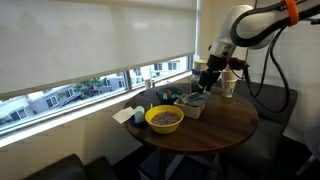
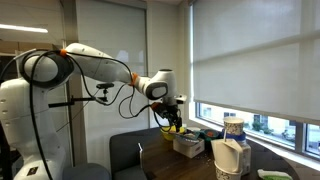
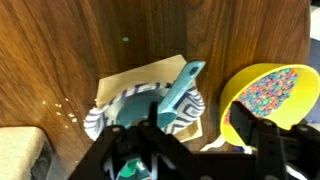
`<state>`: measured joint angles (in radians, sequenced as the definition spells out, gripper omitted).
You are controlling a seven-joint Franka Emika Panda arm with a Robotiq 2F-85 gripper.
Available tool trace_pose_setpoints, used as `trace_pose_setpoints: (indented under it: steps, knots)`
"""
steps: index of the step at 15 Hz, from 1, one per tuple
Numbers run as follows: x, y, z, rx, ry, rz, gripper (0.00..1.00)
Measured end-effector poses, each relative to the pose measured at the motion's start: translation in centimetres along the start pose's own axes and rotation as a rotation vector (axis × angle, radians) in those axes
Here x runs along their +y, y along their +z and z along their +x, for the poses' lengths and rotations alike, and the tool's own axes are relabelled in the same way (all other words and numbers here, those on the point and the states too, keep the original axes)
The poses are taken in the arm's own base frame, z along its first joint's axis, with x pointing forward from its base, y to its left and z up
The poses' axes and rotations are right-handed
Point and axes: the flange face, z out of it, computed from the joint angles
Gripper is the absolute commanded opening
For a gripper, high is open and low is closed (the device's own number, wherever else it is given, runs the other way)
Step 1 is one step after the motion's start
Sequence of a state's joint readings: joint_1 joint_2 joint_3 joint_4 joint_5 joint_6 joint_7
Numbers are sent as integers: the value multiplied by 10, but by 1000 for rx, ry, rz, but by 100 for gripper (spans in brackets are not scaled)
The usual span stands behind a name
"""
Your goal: Remove the scoop from the yellow bowl and put it on the paper plate inside the wooden box
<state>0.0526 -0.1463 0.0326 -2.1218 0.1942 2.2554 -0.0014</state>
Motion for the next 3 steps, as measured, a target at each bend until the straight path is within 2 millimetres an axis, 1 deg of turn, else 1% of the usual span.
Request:
trace_pose_setpoints:
  steps: [1,2,3]
  knots:
    - [-7,1,-1,-1,-14,3,88]
    - [-8,1,-1,-3,-13,3,95]
    - [-5,1,-1,-3,-8,2,98]
